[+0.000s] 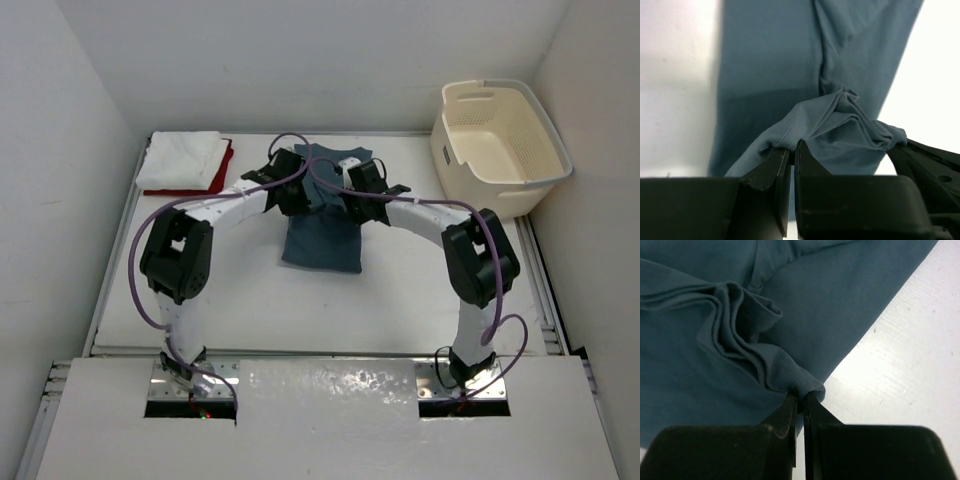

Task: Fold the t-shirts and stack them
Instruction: Fold the folded rectangular tshirt in 1/3 of the way, then grab one side of the 2/3 rectangular tshirt with both arms

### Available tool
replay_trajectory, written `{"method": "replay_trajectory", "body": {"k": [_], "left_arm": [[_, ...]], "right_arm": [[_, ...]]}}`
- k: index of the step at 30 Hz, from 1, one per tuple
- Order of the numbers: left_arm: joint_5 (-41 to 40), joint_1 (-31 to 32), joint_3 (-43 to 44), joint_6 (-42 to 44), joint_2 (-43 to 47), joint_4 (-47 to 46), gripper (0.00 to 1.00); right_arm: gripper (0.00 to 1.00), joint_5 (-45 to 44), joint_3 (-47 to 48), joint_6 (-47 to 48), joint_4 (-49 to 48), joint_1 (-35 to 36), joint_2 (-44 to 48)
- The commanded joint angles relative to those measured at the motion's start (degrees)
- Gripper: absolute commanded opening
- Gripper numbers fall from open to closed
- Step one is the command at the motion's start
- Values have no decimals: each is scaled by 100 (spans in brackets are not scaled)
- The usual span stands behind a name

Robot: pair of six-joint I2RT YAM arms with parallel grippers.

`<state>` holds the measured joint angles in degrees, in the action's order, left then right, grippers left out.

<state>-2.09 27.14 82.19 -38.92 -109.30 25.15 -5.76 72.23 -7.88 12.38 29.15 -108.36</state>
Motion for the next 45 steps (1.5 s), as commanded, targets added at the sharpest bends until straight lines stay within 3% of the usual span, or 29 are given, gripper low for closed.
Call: {"method": "replay_trajectory", "body": {"k": [1,11,12,14,15,17,20,22,24,25,30,35,38,39,45], "left_arm": [[-185,-138,376,200,-127,-133,0],[-231,-305,569,192,-557,-115,3],[-231,-305,587,209,-584,-124,12],[-222,-305,596,279,-610,-255,52],[-265,-305,640,332,-619,-282,59],[-309,-314,789,454,-619,-142,78],[-626,-314,991,569,-427,104,80],[-635,-314,843,604,-216,96,82],[-644,-314,511,526,170,122,95],[-661,-314,360,482,459,139,100],[-206,-305,-1300,403,1549,-377,100],[426,-279,-2777,332,1929,-1193,100],[691,-279,-3121,367,1877,-1450,98],[692,-279,-3156,367,1816,-1477,90],[885,-279,-3271,508,1439,-1759,76]], "right_arm": [[0,171,458,128,-148,-111,-176],[0,101,933,-65,45,-295,-827],[6,40,925,-108,54,-295,-828],[17,14,907,-126,-25,-295,-836],[43,-82,925,-126,-8,-295,-862],[63,-162,1003,-126,97,-295,-871],[83,-197,1100,-56,220,-295,-766],[85,-206,1083,-56,317,-296,-565],[86,-84,795,-204,335,-295,-145],[96,152,358,-275,283,-295,41],[99,847,-1270,-1204,-428,-287,1297],[99,1358,-2642,-1953,-1202,-269,1721],[99,1498,-2994,-2138,-1562,-260,1721],[99,1560,-3082,-2165,-1650,-260,1695],[94,1657,-3267,-2481,-2090,-260,1379]]}}
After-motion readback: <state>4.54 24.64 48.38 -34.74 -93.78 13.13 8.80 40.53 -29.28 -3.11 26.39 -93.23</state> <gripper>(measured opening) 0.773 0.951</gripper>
